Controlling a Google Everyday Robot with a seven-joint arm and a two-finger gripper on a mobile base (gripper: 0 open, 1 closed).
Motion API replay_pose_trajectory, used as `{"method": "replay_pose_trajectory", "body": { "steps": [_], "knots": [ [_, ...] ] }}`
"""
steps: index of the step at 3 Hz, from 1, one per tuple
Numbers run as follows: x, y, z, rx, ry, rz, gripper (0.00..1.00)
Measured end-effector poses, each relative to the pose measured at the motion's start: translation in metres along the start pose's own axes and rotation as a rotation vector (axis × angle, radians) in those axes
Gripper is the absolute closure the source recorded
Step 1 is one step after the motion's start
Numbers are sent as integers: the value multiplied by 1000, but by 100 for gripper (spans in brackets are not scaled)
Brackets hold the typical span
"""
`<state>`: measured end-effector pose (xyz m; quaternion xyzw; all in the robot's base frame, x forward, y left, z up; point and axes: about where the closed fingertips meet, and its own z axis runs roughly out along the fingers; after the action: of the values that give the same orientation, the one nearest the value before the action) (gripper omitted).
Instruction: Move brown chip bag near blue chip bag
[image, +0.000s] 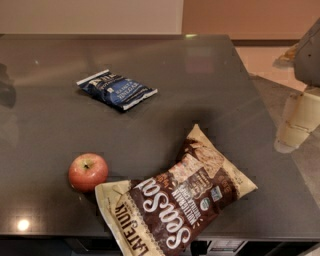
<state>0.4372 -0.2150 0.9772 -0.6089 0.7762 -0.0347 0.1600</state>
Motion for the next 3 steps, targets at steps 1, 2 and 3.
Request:
{"method": "replay_pose_trajectory", "body": {
  "steps": [1, 2, 3],
  "knots": [
    [-8, 14, 6, -37, -8, -75, 0],
    [-23, 41, 20, -102, -36, -193, 0],
    [-40, 69, 39, -180, -81, -305, 0]
  ]
}}
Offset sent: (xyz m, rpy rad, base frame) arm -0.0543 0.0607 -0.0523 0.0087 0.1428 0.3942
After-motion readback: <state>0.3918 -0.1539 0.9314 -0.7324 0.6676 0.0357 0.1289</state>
